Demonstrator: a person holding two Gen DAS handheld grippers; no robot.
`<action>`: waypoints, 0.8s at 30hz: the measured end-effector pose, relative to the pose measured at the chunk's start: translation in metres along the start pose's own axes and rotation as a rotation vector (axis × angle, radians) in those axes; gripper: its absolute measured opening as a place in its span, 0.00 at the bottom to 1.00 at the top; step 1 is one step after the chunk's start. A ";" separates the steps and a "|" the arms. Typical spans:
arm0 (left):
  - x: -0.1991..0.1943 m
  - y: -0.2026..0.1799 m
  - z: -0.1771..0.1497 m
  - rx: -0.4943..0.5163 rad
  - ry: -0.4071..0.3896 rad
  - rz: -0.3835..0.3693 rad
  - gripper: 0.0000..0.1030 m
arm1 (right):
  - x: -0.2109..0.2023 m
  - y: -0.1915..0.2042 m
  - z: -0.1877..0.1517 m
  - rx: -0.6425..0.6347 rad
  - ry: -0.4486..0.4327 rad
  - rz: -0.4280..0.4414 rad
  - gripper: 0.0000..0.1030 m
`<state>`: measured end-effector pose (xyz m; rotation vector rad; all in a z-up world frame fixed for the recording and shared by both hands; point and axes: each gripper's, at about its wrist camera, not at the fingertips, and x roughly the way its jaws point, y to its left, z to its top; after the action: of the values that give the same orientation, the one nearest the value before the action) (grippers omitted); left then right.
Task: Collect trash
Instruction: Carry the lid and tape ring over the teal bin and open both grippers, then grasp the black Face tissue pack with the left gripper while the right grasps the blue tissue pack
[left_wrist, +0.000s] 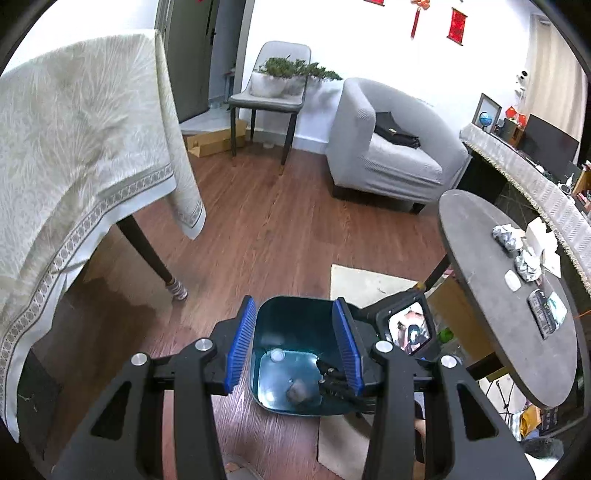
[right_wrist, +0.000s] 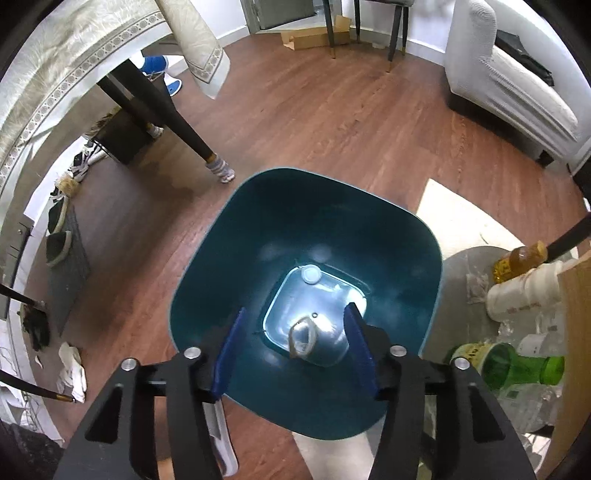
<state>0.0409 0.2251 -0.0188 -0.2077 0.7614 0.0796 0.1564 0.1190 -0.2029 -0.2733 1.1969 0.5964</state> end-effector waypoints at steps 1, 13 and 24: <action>-0.002 -0.001 0.001 0.006 -0.006 0.002 0.45 | -0.001 -0.001 0.000 0.003 -0.002 0.002 0.55; -0.037 -0.014 0.021 0.024 -0.113 0.011 0.52 | -0.070 0.019 0.001 -0.064 -0.134 0.092 0.60; -0.057 -0.029 0.036 -0.029 -0.195 -0.020 0.59 | -0.167 0.016 -0.005 -0.129 -0.326 0.125 0.63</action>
<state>0.0285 0.2045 0.0500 -0.2320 0.5645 0.0904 0.1040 0.0818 -0.0473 -0.2015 0.8669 0.7958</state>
